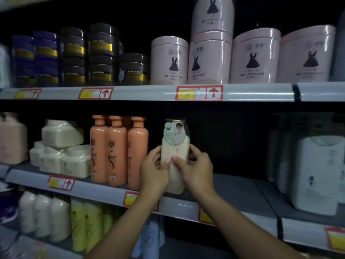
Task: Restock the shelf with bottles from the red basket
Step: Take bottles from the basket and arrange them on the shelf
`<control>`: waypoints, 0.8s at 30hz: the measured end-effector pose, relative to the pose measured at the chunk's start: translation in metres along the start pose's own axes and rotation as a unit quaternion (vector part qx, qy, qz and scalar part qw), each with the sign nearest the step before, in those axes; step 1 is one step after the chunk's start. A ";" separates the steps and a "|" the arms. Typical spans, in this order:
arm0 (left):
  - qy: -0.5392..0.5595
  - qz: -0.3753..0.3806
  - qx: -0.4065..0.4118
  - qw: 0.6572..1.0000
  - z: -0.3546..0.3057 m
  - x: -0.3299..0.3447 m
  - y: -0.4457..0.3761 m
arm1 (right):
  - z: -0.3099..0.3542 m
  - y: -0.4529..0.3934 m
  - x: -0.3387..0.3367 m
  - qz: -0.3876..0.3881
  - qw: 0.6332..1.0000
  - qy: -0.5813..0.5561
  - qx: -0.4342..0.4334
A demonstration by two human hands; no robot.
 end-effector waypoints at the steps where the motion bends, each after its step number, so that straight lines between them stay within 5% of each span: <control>1: -0.010 -0.011 -0.002 1.000 0.003 -0.001 0.001 | -0.002 -0.001 0.002 0.011 1.000 0.008 0.000; 9: -0.124 -0.036 -0.016 0.992 0.013 -0.003 0.016 | -0.026 0.011 -0.001 0.048 0.991 0.115 0.041; 18: -0.121 -0.053 -0.034 0.991 0.015 -0.004 0.024 | -0.027 0.017 -0.006 0.043 0.993 0.105 0.018; 24: -0.063 -0.029 0.006 0.998 -0.025 -0.002 0.062 | 0.010 0.055 -0.066 -0.026 0.998 0.050 -0.027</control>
Point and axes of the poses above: each hand's wrist, its own y-axis away from the middle knuckle, its own x-axis out of the palm, z = x × y, the point moved 8 cm from there along -y, towards the middle knuckle, and after that the axes turned 12 degrees about -y, right-handed, at the moved point
